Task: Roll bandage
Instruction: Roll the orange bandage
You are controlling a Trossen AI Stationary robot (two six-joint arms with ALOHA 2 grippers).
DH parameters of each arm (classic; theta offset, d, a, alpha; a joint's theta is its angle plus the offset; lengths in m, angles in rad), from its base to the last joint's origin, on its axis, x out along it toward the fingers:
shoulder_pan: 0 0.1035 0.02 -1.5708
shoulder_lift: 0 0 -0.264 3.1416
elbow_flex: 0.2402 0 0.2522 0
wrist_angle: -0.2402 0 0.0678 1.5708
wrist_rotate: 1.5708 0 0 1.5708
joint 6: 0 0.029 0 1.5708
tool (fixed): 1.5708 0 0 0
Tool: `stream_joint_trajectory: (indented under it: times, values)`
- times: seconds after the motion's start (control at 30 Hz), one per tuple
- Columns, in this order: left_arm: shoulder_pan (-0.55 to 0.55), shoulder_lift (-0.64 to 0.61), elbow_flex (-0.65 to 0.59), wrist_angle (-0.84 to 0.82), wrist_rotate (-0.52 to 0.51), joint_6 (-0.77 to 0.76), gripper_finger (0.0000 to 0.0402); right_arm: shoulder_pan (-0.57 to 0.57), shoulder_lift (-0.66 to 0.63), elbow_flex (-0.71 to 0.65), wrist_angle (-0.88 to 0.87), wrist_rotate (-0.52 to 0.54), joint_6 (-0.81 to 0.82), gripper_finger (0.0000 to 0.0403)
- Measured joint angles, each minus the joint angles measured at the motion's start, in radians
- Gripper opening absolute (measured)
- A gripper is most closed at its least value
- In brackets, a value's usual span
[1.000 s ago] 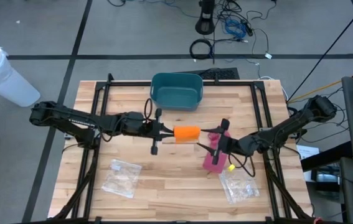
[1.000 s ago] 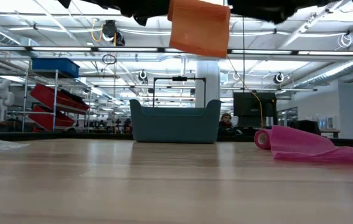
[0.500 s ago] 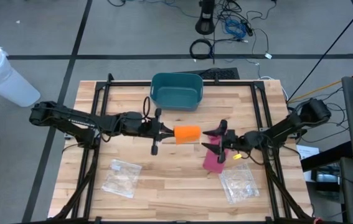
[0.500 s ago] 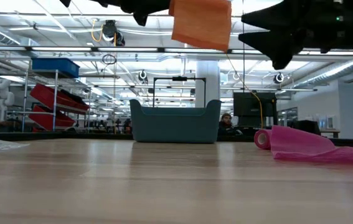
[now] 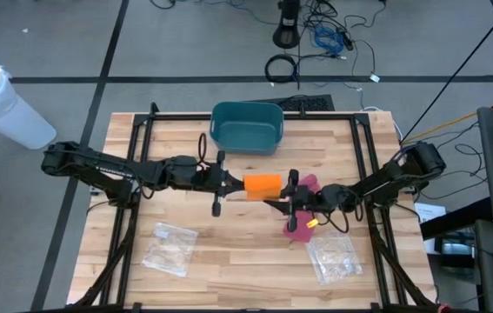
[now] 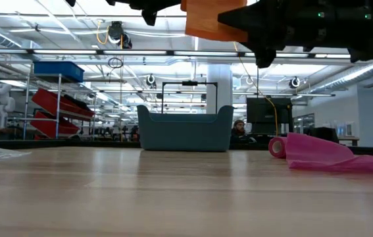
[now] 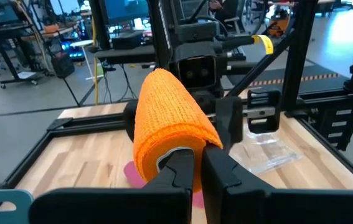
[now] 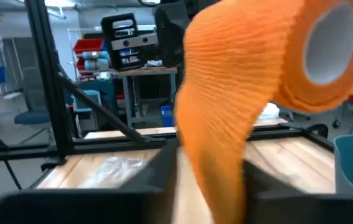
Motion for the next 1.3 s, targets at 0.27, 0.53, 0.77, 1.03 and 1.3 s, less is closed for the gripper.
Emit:
stream_joint_trajectory:
  times: [0.27,0.53,0.77,1.03,1.3]
  values:
    - [0.0,0.0,0.0,0.029,0.0,0.0,0.0008,-0.001,0.0,0.0,-0.001,0.018,-0.017,0.0001]
    - [0.0,0.0,0.0,0.11,0.0,0.011,0.0008,-0.015,0.0,0.0,0.01,-0.067,-0.014,0.0]
    - [0.0,0.013,0.0,0.07,-0.012,0.055,0.0008,-0.019,-0.004,0.013,0.046,-0.108,-0.034,0.0]
    - [0.006,0.031,0.0,0.018,-0.14,0.142,0.0008,0.002,-0.006,0.013,0.056,-0.137,-0.029,0.0]
    - [0.029,0.034,0.0,-0.032,-0.174,0.241,0.0008,0.03,-0.128,0.013,-0.024,-0.135,-0.072,0.0]
